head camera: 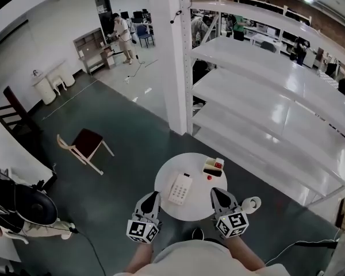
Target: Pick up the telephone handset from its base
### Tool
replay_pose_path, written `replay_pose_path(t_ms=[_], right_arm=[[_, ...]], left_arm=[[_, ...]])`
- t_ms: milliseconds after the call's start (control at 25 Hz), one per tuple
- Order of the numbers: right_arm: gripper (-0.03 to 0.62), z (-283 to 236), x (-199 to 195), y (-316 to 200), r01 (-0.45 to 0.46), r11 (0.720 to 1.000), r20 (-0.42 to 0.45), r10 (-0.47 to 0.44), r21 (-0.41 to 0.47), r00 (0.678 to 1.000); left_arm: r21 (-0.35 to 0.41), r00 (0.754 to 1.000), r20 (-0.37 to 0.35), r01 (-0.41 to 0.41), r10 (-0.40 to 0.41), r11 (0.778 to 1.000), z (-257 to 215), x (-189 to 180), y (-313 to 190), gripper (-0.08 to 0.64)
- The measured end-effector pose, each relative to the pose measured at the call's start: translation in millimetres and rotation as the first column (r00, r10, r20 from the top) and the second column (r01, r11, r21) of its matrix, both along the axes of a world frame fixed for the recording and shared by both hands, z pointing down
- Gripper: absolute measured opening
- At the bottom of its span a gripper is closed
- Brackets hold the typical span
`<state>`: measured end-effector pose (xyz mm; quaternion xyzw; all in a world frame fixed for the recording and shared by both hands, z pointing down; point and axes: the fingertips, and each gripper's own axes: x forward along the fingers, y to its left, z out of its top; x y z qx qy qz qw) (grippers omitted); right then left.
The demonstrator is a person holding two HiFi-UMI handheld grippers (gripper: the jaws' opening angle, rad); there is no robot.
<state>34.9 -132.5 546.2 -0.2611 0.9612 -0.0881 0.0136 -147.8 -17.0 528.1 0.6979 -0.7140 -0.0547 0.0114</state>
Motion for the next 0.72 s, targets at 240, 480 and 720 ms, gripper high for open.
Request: replay_pose_path(t_ms=[240,480,720], right_arm=[[0.009,-7,6,-38,0.013,1.000,0.006,-0.013,0.015,1.000],[0.009,-12,5,-53,0.014,1.000,0.008,-0.014,0.018,1.000],[0.009,-11,-5,-58,0.005,1.000,0.010,-0.006,0.019,1.000]], left_arm=[[0.011,1.000,-0.020,0.003,-0.002,1.000,-5,12,-37,0.026],[0.006,1.000,-0.017,0.017,-0.017,1.000,-6,6,-49,0.026],[0.000,1.000,-0.016,0.010,-0.010,1.000,-2,-4,-55,0.026]])
